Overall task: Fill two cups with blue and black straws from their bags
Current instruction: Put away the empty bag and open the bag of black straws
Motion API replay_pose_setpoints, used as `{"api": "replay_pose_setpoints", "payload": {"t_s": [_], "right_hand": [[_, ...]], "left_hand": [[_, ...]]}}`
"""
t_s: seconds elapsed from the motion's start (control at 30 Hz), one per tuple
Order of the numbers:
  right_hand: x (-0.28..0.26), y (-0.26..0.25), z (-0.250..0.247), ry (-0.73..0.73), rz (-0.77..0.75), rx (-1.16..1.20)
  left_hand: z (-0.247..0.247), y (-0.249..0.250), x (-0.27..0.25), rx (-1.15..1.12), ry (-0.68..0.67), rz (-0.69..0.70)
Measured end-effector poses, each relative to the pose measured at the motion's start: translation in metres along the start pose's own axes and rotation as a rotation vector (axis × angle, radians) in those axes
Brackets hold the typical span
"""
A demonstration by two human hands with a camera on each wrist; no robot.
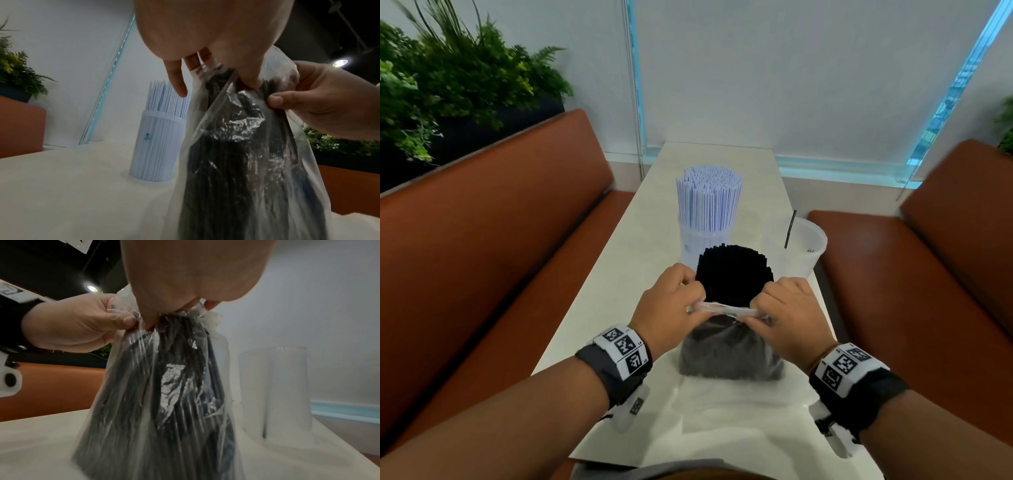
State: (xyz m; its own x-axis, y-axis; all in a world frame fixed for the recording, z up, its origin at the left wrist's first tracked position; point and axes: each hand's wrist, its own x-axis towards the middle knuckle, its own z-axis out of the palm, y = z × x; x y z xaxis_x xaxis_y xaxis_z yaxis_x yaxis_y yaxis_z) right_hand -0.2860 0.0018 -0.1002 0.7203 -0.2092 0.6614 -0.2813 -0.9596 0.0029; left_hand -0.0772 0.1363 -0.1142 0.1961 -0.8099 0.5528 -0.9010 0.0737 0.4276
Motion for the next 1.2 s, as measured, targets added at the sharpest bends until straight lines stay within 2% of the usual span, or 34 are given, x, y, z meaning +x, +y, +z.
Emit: {"api": "replay_pose_setpoints", "payload": {"t_s": [0.23, 0.33, 0.4, 0.43, 0.53, 0.57, 0.63, 0.7, 0.83, 0.97, 1.03, 1.13, 1.2], "right_hand": [[-0.038, 0.006, 0.010, -0.055, 0.109, 0.108], [-0.051, 0.003, 0.013, -0.084, 0.246, 0.167], [-0.060, -0.002, 0.015, -0.165, 0.402, 0.206], [-0.065, -0.005, 0.017, -0.233, 0.476, 0.202], [-0.078, -0.011, 0.027, -0.447, 0.631, 0.193], [-0.079, -0.013, 0.030, -0.483, 0.670, 0.220], [-0.076, -0.015, 0.033, -0.488, 0.719, 0.297], [-0.066, -0.015, 0.031, -0.425, 0.724, 0.356], [-0.029, -0.010, 0.011, -0.253, 0.648, 0.389], [0.019, 0.005, -0.022, -0.267, 0.623, 0.368], [0.044, 0.016, -0.038, -0.316, 0.546, 0.330], [0.059, 0.021, -0.043, -0.436, 0.534, 0.230], [0.045, 0.015, -0.022, -0.673, 0.587, 0.119]], "left_hand": [[0.006, -0.019, -0.031, -0.028, -0.206, 0.012], [0.008, -0.019, -0.040, -0.018, -0.207, 0.035], [0.010, -0.020, -0.043, -0.049, -0.179, -0.029], [0.011, -0.020, -0.044, -0.083, -0.212, -0.087], [0.017, -0.020, -0.048, -0.162, -0.459, -0.243], [0.019, -0.019, -0.048, -0.170, -0.491, -0.272], [0.023, -0.016, -0.043, -0.193, -0.465, -0.325], [0.023, -0.012, -0.035, -0.221, -0.395, -0.339], [0.009, -0.001, -0.016, -0.232, -0.231, -0.221], [-0.019, 0.021, -0.004, -0.126, -0.175, -0.103], [-0.026, 0.036, -0.003, -0.043, -0.236, -0.005], [-0.024, 0.055, -0.009, -0.048, -0.419, 0.012], [-0.019, 0.059, -0.015, -0.049, -0.598, -0.033]]}}
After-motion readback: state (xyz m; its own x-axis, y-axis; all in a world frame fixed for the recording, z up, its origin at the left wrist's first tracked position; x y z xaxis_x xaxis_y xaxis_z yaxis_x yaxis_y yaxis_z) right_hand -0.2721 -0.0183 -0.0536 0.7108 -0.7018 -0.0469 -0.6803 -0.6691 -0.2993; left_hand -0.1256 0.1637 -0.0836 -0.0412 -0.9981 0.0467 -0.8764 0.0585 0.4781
